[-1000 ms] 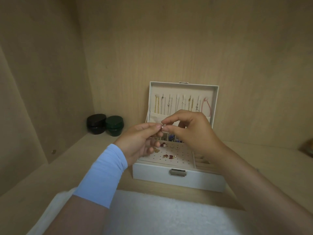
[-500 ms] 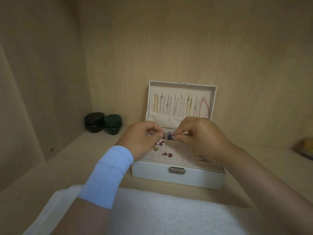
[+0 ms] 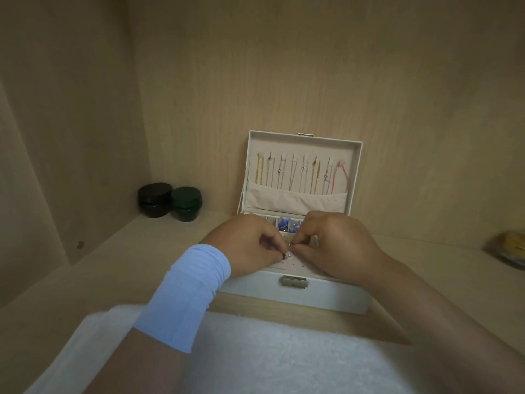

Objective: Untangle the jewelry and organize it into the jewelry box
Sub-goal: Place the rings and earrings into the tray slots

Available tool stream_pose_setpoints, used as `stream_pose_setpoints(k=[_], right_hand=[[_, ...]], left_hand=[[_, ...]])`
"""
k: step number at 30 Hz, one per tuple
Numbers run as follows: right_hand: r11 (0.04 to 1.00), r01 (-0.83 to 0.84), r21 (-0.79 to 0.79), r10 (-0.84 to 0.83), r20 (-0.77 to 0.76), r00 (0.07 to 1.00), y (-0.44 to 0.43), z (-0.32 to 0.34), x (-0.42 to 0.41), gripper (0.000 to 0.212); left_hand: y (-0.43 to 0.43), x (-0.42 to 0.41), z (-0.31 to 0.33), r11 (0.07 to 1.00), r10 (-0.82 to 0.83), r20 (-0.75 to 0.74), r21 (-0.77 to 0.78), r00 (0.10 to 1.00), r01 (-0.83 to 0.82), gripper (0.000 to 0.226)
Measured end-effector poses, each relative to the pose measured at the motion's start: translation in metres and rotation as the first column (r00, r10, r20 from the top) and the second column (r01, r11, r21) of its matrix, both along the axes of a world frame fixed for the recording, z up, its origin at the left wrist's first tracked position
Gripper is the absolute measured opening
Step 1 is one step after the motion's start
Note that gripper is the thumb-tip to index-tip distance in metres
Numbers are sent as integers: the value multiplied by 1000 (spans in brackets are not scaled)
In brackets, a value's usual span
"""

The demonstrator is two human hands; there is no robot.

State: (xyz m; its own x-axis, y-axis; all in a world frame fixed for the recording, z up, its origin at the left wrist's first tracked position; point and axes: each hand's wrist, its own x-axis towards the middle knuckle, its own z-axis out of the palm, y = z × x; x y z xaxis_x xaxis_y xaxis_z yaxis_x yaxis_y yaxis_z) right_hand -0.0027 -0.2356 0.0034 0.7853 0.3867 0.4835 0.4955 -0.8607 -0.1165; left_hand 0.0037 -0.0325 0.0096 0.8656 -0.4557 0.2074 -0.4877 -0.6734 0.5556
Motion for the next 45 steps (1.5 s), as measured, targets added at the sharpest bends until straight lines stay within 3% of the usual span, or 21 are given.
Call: stream_pose_setpoints(k=[4, 10, 17, 22, 25, 31, 37, 41, 45], right_hand=[[996, -60, -61, 54, -99, 994, -7, 6, -1, 10], [999, -40, 16, 43, -229, 973, -13, 7, 7, 13], [957, 54, 286, 32, -288, 957, -53, 39, -3, 15], [981, 168, 99, -116, -398, 910, -123, 42, -7, 9], [982, 182, -49, -183, -475, 861, -161, 34, -7, 17], [967, 223, -119, -251, -567, 785, -203, 12, 1, 21], [968, 244, -65, -232, -615, 754, -214, 1, 8, 13], [963, 266, -49, -238, -622, 746, -213, -7, 10, 17], [962, 272, -18, -228, -600, 767, -209, -12, 12, 4]], left_hand=[[-2, 0, -2, 1000, 22, 23, 0, 999, -22, 11], [-9, 2, -10, 995, 9, 122, 101, 992, -22, 18], [-14, 0, -9, 994, 29, 169, 101, 985, -47, 22], [-59, -6, 0, 998, 19, 268, -60, 963, -3, 16], [-101, -6, 7, 998, -58, 236, 2, 970, 59, 12], [-184, 3, 14, 964, -124, 188, 254, 974, 74, 16], [-231, 20, -3, 771, -61, 154, 635, 986, -52, 20], [-242, 27, -11, 723, -7, 158, 683, 987, -104, 24], [-248, 29, -15, 728, -5, 130, 680, 991, -86, 18]])
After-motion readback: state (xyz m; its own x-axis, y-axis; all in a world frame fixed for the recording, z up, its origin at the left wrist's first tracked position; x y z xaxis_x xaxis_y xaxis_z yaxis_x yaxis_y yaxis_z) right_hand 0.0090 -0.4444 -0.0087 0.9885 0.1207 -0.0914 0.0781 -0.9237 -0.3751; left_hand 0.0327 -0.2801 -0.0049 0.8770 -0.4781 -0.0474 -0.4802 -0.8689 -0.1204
